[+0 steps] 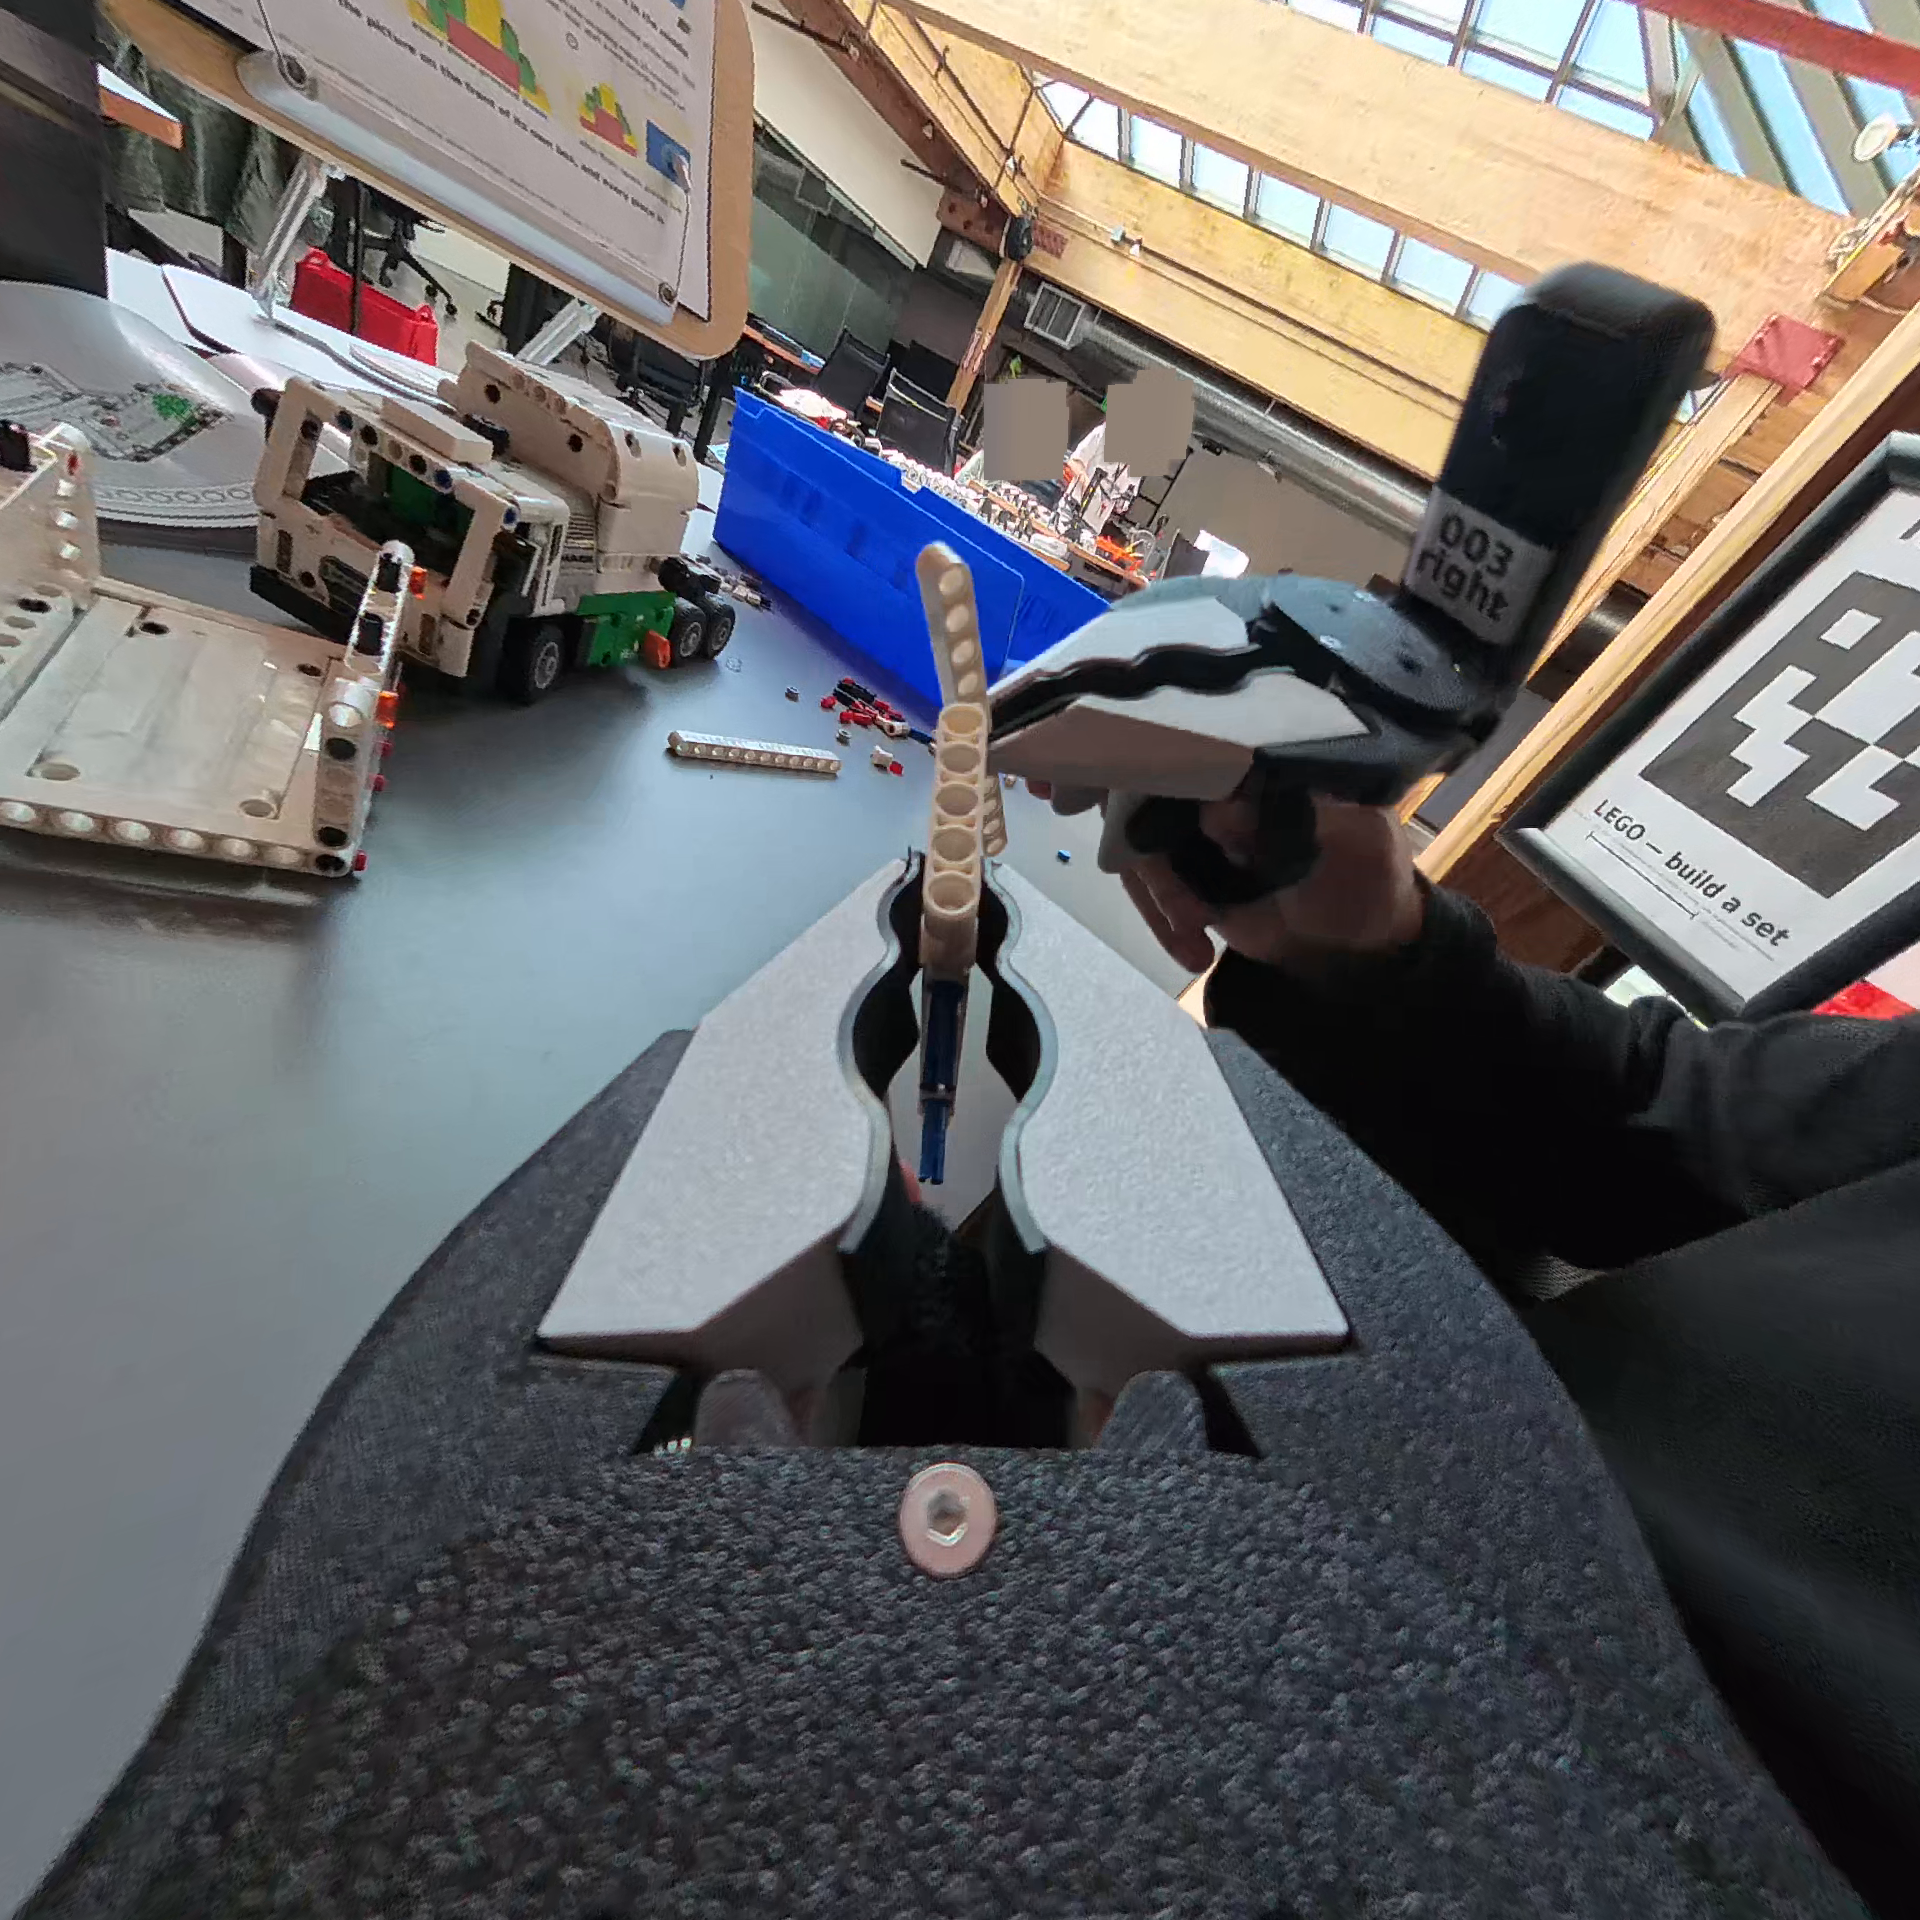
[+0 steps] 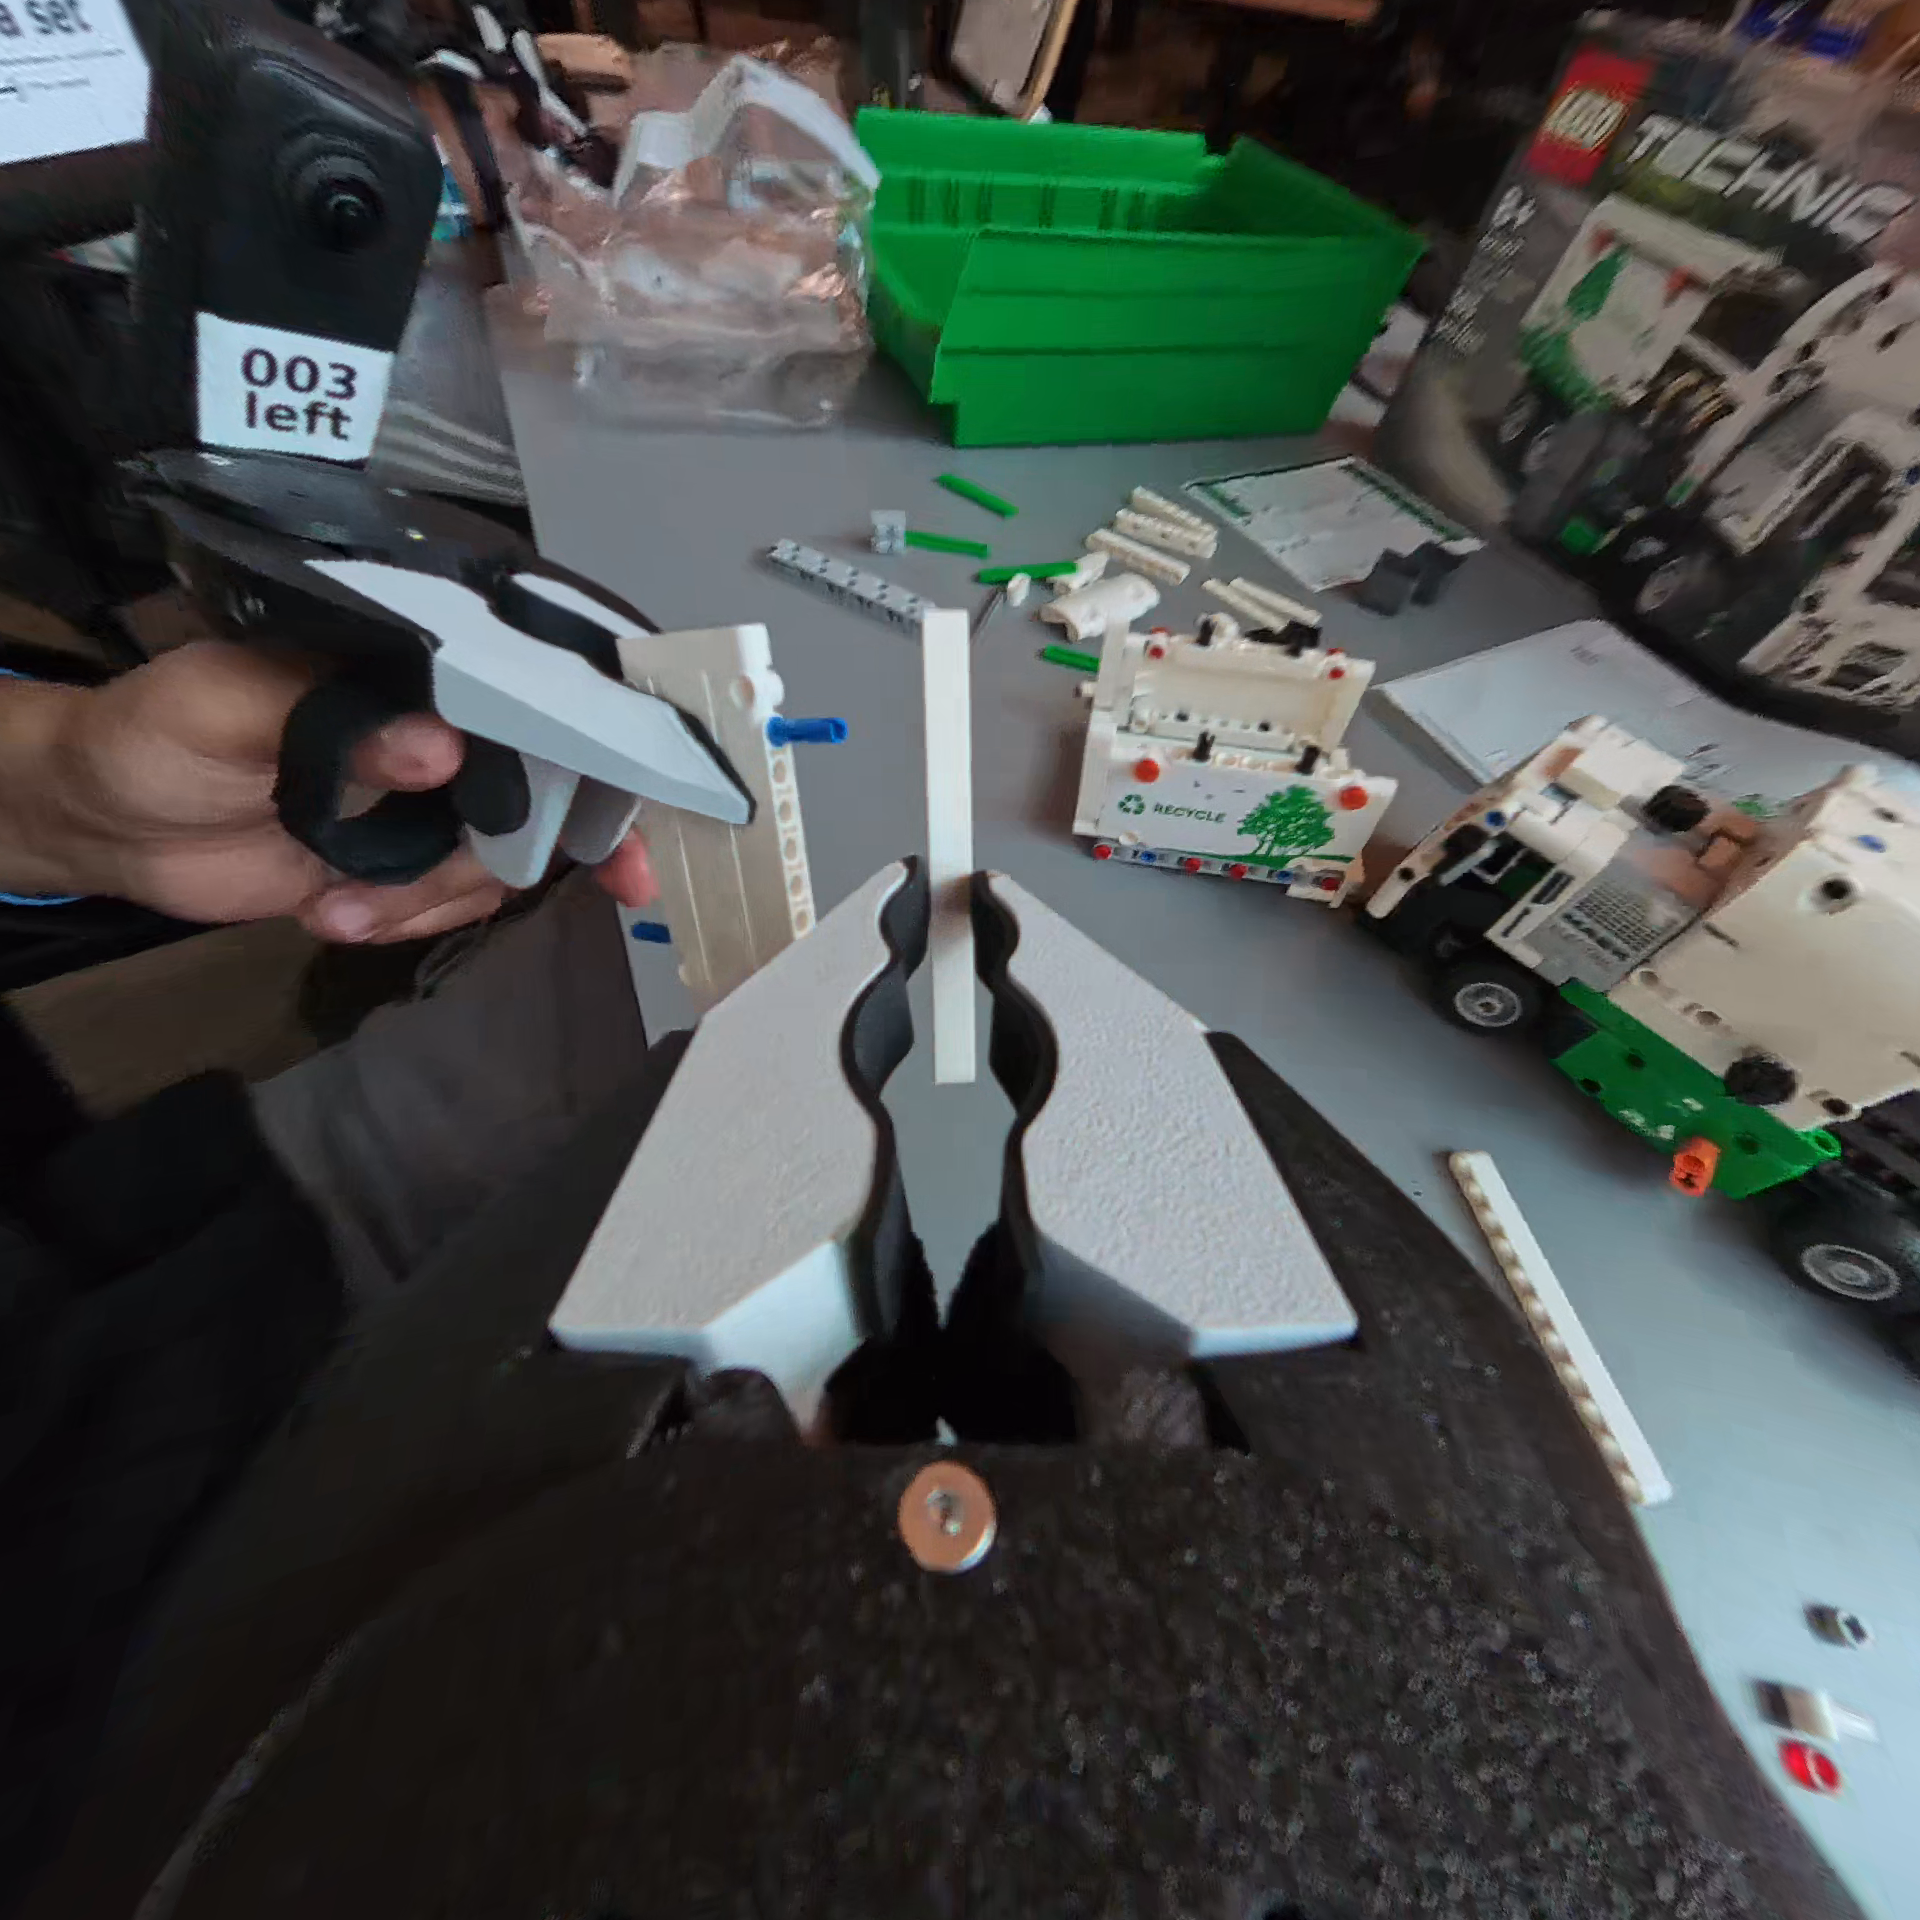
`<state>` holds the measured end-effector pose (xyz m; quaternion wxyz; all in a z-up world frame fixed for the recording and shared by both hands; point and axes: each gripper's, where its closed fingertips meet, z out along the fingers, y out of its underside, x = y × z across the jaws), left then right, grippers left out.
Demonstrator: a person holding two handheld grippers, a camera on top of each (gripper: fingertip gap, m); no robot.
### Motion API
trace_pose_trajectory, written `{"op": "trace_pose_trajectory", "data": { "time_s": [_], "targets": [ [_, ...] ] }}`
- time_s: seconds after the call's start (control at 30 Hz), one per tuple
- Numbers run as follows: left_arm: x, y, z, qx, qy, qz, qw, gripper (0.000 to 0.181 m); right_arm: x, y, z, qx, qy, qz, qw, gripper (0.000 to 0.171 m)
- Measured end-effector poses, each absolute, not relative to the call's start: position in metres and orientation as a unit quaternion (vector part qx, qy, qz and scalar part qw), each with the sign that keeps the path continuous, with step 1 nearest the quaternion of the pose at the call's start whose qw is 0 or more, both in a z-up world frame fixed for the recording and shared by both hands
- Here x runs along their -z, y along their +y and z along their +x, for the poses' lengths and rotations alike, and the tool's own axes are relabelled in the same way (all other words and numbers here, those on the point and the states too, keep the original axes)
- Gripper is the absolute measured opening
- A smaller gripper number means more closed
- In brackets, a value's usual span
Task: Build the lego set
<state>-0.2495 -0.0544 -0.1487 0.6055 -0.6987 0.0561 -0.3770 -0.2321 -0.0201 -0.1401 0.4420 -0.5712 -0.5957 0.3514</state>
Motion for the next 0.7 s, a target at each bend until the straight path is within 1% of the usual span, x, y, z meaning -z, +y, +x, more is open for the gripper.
{"op": "trace_pose_trajectory", "data": {
  "time_s": [0.1, 0.17, 0.5, 0.67, 0.7],
  "targets": [
    [0.148, -0.057, -0.246, 0.381, 0.05, -0.696, 0.606, 0.004, 0.148, -0.037, -0.234, -0.325, -0.592, -0.569, 0.469, 0.006],
    [0.148, -0.059, -0.245, 0.379, 0.047, -0.696, 0.609, 0.004, 0.152, -0.036, -0.233, -0.283, -0.596, -0.567, 0.494, 0.006],
    [0.15, -0.059, -0.241, 0.381, 0.031, -0.701, 0.602, 0.004, 0.149, -0.041, -0.238, -0.235, -0.599, -0.524, 0.557, 0.006],
    [0.153, -0.06, -0.241, 0.379, 0.035, -0.703, 0.601, 0.004, 0.146, -0.03, -0.232, -0.257, -0.587, -0.548, 0.537, 0.006],
    [0.154, -0.059, -0.243, 0.376, 0.035, -0.706, 0.599, 0.004, 0.148, -0.025, -0.227, -0.244, -0.597, -0.552, 0.529, 0.006]
  ]
}}
